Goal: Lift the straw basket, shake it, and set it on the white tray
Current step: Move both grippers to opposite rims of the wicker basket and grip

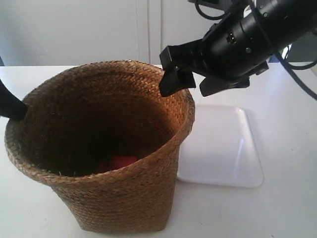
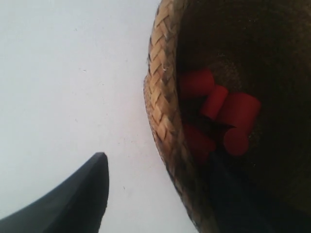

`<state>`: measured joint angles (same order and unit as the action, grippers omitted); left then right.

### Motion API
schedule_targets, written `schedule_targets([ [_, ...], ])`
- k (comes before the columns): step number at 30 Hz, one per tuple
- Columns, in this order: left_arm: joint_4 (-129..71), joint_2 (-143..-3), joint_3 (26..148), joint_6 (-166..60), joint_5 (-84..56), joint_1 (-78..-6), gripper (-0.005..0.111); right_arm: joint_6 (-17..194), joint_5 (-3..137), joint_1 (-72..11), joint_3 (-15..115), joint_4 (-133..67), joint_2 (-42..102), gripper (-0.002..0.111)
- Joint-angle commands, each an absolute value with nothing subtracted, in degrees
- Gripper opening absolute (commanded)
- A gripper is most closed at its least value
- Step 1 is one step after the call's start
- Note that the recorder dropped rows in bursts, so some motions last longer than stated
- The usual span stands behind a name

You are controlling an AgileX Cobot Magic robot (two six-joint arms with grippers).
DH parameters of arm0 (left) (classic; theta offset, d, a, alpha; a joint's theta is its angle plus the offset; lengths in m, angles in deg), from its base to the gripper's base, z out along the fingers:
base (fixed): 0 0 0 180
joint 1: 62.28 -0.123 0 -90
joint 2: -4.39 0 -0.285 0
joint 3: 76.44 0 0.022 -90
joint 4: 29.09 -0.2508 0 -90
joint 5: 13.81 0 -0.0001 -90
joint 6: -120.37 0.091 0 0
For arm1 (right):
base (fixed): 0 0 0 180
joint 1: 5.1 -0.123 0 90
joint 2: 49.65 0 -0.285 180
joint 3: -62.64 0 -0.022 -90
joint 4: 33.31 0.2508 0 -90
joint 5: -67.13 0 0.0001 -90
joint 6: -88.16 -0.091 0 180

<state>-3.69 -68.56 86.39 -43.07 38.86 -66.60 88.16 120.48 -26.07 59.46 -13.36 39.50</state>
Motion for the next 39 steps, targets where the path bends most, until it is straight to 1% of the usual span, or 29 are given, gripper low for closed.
schedule_targets([
  [1, -1.3, -71.0, 86.0, -42.7, 40.3, -66.1, 0.064, 86.8, 120.3, -26.2, 59.2, -15.2, 40.0, 0.072],
  [15, 5.1, -76.4, 86.0, -39.2, 40.3, -66.1, 0.063, 84.4, 120.5, -26.2, 58.7, -16.4, 45.7, 0.072],
  [27, 6.7, -80.5, 86.0, -38.2, 41.8, -66.1, 0.063, 83.4, 120.5, -26.2, 58.7, -16.4, 48.2, 0.072],
  [30, 6.9, -81.5, 86.0, -38.2, 41.8, -66.1, 0.06, 83.4, 120.5, -26.2, 58.7, -16.4, 48.2, 0.071],
  [32, 6.9, -81.8, 86.0, -37.8, 42.1, -66.1, 0.051, 83.4, 120.5, -26.2, 58.7, -16.4, 48.2, 0.066],
  [33, 6.9, -81.9, 86.0, -37.8, 41.7, -66.1, 0.044, 83.4, 120.5, -26.2, 58.7, -16.4, 48.2, 0.062],
  [34, 7.0, -81.9, 86.0, -37.8, 41.0, -66.1, 0.036, 83.4, 120.3, -26.2, 58.7, -16.4, 48.2, 0.055],
  [35, 7.9, -81.8, 86.0, -37.8, 40.5, -66.1, 0.028, 83.4, 120.1, -26.2, 58.7, -16.4, 48.2, 0.046],
  [37, 10.7, -81.7, 86.1, -35.9, 40.0, -66.1, 0.009, 83.4, 119.8, -26.2, 58.7, -16.4, 48.2, 0.027],
  [38, 12.1, -81.4, 86.3, -34.8, 40.2, -66.1, 0.002, 83.4, 119.8, -26.2, 58.7, -16.3, 48.2, 0.016],
  [39, 13.8, -81.3, 86.7, -33.7, 40.7, -66.1, 0.0, 83.4, 119.8, -26.2, 58.7, -15.9, 48.2, 0.005],
])
